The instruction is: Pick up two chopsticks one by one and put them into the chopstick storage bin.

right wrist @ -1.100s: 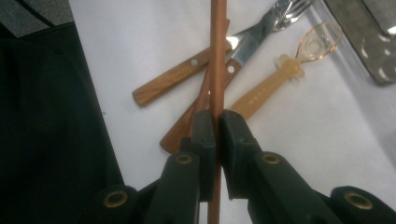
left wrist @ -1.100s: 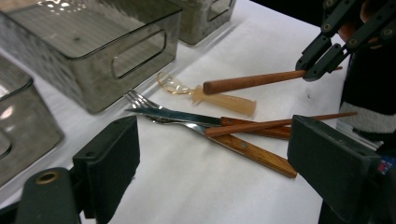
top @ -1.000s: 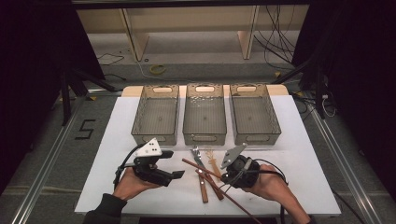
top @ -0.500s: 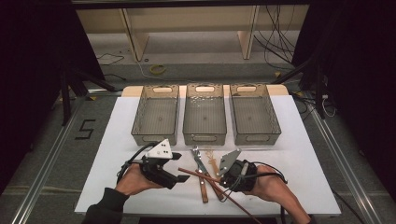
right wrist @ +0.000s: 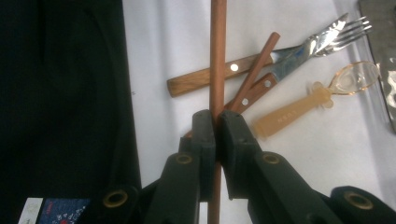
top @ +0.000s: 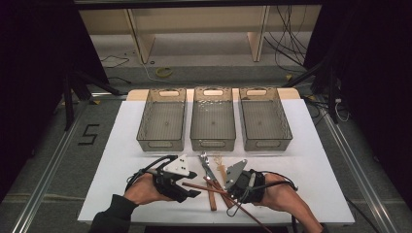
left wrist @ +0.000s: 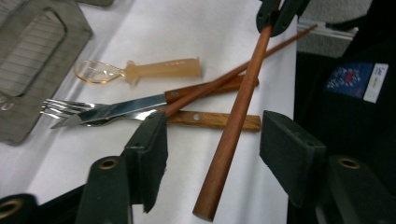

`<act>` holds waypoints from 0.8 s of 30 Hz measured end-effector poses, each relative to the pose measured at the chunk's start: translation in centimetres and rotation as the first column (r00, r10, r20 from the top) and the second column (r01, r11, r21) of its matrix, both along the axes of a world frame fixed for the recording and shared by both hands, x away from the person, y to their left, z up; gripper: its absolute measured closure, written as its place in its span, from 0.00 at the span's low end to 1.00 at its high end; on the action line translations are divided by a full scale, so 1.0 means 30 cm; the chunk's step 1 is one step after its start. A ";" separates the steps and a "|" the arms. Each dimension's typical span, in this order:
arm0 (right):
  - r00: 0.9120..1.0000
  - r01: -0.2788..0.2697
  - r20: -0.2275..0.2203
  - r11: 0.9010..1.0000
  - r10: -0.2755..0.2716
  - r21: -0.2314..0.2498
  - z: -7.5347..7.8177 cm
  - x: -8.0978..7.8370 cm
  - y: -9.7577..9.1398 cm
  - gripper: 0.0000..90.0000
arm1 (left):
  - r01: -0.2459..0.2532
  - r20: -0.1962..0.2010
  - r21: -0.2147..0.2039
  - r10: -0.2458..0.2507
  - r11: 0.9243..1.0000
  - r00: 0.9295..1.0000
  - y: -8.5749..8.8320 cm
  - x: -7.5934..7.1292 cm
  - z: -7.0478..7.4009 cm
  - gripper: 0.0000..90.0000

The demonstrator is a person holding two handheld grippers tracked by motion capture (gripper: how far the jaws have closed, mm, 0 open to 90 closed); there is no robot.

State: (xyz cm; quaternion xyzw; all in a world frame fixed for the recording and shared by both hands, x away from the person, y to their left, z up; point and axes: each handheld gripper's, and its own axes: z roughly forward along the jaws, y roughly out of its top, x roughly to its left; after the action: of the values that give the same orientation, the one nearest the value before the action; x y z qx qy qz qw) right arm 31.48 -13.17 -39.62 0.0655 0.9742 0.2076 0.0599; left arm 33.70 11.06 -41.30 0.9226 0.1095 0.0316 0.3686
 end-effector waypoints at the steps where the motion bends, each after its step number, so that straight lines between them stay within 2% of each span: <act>1: 1.000 -0.002 -0.001 1.000 0.002 -0.006 0.000 -0.002 0.002 0.94 | 0.004 0.008 -0.003 -0.004 1.000 1.000 -0.001 -0.002 0.000 0.48; 12: 0.999 -0.049 -0.013 0.999 0.049 -0.020 -0.003 -0.013 0.013 0.94 | 0.087 -0.031 0.052 -0.085 0.995 0.996 -0.022 -0.018 -0.011 0.64; 15: 0.998 -0.057 -0.007 0.998 0.057 -0.015 -0.008 -0.014 0.017 0.94 | 0.097 -0.041 0.051 -0.095 0.994 0.995 -0.024 -0.018 -0.018 0.69; 17: 0.998 -0.064 -0.017 0.997 0.063 -0.034 -0.007 -0.014 0.017 0.94 | 0.114 -0.046 0.055 -0.112 0.992 0.993 -0.026 -0.021 -0.019 0.73; 24: 0.996 -0.087 -0.019 0.995 0.086 -0.043 -0.012 -0.016 0.020 0.94 | 0.155 -0.057 0.057 -0.152 0.986 0.987 -0.027 -0.024 -0.023 0.86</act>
State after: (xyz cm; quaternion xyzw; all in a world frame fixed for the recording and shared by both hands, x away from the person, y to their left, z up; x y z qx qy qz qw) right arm 31.01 -12.56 -39.98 0.0237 0.9809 0.1881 0.0441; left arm 32.97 10.24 -41.98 0.9397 0.0469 -0.0179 0.3384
